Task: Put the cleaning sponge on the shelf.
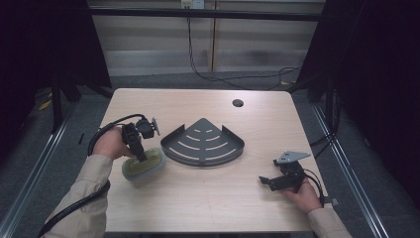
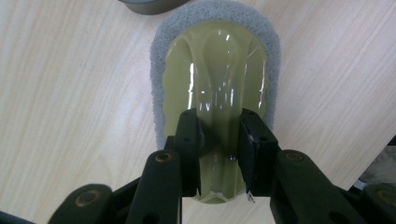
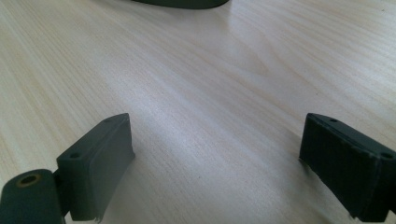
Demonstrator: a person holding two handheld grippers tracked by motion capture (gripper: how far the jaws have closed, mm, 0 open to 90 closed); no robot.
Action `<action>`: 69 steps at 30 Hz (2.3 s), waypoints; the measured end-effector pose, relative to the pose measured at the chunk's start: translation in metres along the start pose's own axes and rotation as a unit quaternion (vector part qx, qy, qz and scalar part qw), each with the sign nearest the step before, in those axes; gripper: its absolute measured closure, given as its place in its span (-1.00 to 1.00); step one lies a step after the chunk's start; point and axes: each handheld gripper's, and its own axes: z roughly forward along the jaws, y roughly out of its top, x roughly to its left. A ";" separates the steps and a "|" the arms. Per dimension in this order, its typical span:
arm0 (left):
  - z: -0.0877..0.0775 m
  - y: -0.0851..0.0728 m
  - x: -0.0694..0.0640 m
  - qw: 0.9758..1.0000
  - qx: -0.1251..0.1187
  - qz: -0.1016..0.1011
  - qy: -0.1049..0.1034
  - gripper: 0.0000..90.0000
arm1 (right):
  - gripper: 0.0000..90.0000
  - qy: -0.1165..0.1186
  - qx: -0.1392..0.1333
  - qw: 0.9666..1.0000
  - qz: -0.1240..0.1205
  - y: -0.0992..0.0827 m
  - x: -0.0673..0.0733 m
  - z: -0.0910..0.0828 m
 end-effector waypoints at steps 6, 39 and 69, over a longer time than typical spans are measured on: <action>-0.011 0.003 0.000 1.000 -0.008 -0.013 -0.005 0.59 | -0.80 0.000 0.000 1.000 0.001 0.000 0.000 0.000; -0.050 0.013 0.010 0.999 -0.011 -0.049 -0.010 0.59 | -0.80 0.001 0.000 1.000 -0.001 0.000 0.000 0.000; -0.072 0.043 0.020 0.997 -0.025 -0.067 -0.006 0.59 | -0.80 0.001 0.000 1.000 -0.001 0.000 0.000 0.000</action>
